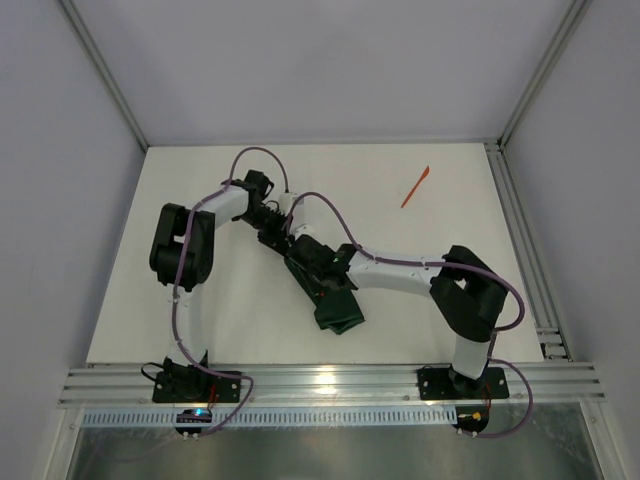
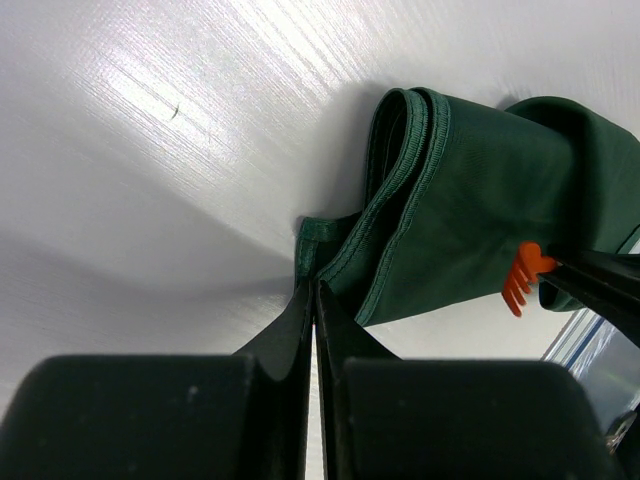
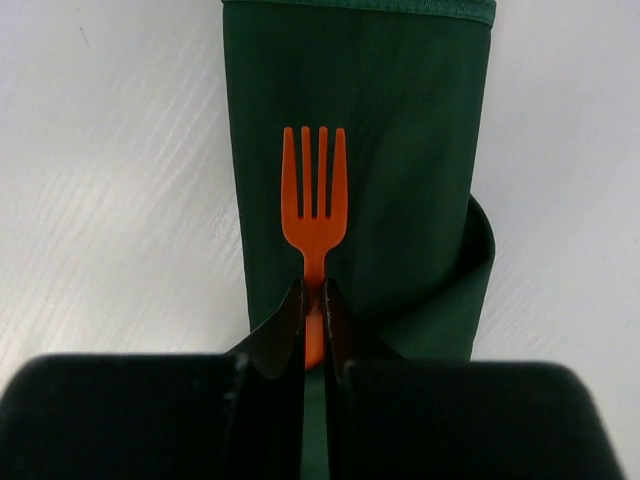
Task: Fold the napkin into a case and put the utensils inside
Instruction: Insert the fork into the folded napkin, then pick up the knife from the corner of the board.
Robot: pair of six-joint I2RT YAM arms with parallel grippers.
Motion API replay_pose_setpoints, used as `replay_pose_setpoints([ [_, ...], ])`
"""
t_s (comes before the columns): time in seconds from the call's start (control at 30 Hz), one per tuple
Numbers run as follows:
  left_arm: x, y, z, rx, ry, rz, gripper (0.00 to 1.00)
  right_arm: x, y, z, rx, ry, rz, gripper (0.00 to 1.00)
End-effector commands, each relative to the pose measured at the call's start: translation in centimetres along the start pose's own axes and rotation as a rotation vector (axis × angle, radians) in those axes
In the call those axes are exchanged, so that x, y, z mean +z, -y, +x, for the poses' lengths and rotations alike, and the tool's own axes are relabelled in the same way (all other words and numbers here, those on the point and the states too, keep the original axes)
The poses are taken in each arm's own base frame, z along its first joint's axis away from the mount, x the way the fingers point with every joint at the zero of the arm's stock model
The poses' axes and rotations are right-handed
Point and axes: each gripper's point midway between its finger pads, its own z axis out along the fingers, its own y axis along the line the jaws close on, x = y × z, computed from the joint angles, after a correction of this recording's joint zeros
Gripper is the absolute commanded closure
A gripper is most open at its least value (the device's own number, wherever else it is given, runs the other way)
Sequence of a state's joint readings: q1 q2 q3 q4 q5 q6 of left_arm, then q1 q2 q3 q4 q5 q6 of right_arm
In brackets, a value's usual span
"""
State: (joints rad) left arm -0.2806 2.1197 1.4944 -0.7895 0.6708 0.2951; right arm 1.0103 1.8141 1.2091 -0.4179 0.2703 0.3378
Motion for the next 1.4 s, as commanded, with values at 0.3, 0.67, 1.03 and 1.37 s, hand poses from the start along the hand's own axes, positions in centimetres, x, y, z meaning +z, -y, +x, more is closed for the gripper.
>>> replay_pose_setpoints([
  [0.3,-0.8,-0.2,-0.3,0.012,-0.008,-0.012,1.00,-1.8,0.4,-4.8,-0.025,0.027,0.082,0.40],
  [0.67,-1.4,-0.7,-0.3,0.023,-0.031,-0.051,0.97,-8.7,24.7,-13.7,0.546,0.280,0.347,0.22],
  [1.03,-2.6,-0.6,-1.6,0.061,0.015,-0.094,0.85,3.3,41.1,-10.2,0.929,0.103,0.488,0.36],
  [1.37,-2.5,-0.5,-1.8,0.065,0.025,-0.085,0.82,7.7,42.2,-6.9,0.996,-0.022,0.516,0.40],
])
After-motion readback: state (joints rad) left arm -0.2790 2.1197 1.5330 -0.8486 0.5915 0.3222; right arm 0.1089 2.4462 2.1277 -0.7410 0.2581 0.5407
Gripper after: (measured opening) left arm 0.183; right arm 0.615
